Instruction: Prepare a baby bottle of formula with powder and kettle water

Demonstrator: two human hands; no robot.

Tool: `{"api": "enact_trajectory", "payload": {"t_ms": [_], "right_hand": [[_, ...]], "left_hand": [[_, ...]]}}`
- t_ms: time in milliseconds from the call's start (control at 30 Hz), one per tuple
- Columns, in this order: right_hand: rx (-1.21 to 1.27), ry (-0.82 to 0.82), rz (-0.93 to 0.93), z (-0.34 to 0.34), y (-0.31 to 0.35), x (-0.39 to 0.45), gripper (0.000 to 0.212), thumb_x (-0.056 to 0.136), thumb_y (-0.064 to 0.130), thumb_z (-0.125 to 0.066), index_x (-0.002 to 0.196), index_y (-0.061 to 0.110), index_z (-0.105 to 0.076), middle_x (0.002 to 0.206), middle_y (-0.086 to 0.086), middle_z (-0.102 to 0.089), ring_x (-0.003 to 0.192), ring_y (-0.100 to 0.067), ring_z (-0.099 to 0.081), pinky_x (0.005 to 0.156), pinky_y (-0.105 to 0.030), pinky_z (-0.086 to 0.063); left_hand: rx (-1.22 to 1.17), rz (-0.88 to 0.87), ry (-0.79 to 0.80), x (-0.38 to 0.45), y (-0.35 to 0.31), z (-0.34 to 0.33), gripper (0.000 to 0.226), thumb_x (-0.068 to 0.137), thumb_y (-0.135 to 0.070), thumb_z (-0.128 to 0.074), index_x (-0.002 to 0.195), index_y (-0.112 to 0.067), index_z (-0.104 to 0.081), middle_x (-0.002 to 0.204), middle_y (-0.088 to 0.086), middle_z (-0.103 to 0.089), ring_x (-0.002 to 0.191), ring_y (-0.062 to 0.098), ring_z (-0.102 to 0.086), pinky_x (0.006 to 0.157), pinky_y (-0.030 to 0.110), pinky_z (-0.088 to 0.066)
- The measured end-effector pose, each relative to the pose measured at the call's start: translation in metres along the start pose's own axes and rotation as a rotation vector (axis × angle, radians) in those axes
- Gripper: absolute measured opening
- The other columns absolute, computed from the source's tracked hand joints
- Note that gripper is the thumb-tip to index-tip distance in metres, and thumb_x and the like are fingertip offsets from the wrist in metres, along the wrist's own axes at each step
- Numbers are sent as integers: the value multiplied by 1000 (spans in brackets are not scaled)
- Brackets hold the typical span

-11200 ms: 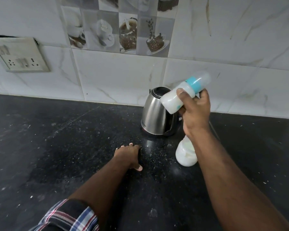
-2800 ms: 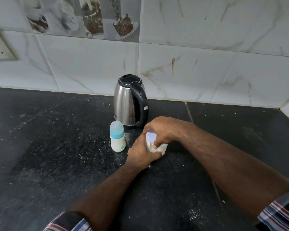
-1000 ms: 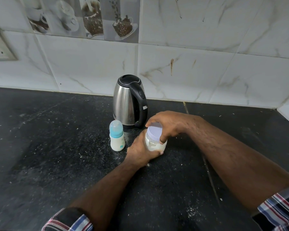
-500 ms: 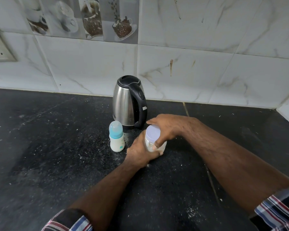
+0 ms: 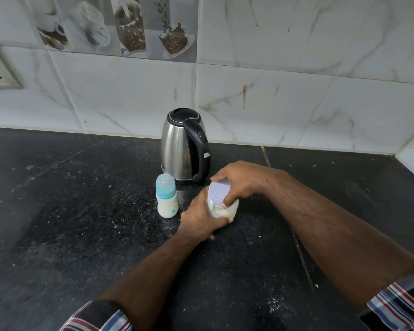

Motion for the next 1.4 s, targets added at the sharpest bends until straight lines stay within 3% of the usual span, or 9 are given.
{"api": "enact_trajectory", "payload": {"t_ms": [133,300,400,500,633,767,933,1100,1400], "right_hand": [[-135,-132,-229,1,-3,-2,68,84,80,-53,64,16,-59,55,3,-63,57,-16,-62,56,-31,-45],[7,0,-21,-1,-1,-2,77,72,44,-88,140,25,-56,139,5,-61,125,-23,-56,92,-36,-49],[-4,-147,-83,-15,5,4,48,72,59,-80,101,23,-69,100,5,-70,91,-21,-66,65,-31,-45],[-119,-254,-258,-16,1,6,64,77,84,-57,68,21,-51,69,2,-58,62,-17,-56,53,-31,-39],[-9,-31,-124,-3,0,1,67,70,60,-83,122,20,-64,115,4,-67,103,-24,-63,83,-39,-54],[-2,-102,-150,-9,10,0,49,62,48,-86,98,20,-68,91,1,-68,82,-20,-64,58,-28,-43],[67,-205,-254,-17,13,1,50,58,50,-84,90,17,-66,81,0,-65,71,-18,-62,54,-27,-42],[79,-241,-299,-22,15,0,49,57,49,-83,90,17,-66,77,1,-64,67,-16,-60,51,-24,-39],[135,-225,-286,-35,9,-5,75,65,59,-85,123,18,-62,115,-2,-69,98,-24,-64,83,-39,-57]], "left_hand": [[-3,-10,-5,-1,0,-1,97,65,-46,-90,148,-41,-39,144,-16,-56,133,10,-53,113,40,-45],[6,2,-7,0,0,-1,103,66,-48,-91,152,-36,-36,150,-12,-53,138,12,-50,115,43,-43],[9,9,-6,-1,-1,-1,102,66,-49,-89,153,-36,-36,148,-11,-54,136,12,-51,114,44,-44],[17,10,-9,-2,-1,-1,98,67,-46,-89,150,-37,-37,145,-12,-55,134,12,-52,113,45,-44],[3,12,-6,-1,-1,-1,101,67,-44,-91,152,-36,-36,149,-11,-53,137,14,-50,115,45,-44],[-13,21,-17,-1,-2,-2,104,65,-51,-88,153,-36,-35,150,-11,-53,138,13,-51,115,44,-44],[-21,49,-43,-6,-14,-5,100,54,-76,-67,144,-44,-36,129,-22,-53,125,6,-53,100,30,-42],[24,84,-54,-8,-15,-7,98,67,-68,-77,150,-38,-34,144,-11,-56,130,14,-58,110,44,-49],[397,100,11,-20,-9,7,122,80,-49,-82,166,-16,-2,172,2,-20,157,23,-27,123,52,-31]]}}
Point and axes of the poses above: each hand's wrist, its own x-axis towards the middle knuckle, its own z-axis out of the back of the hand, y = z × x, the point moved 1 cm from there along x, towards the middle knuckle
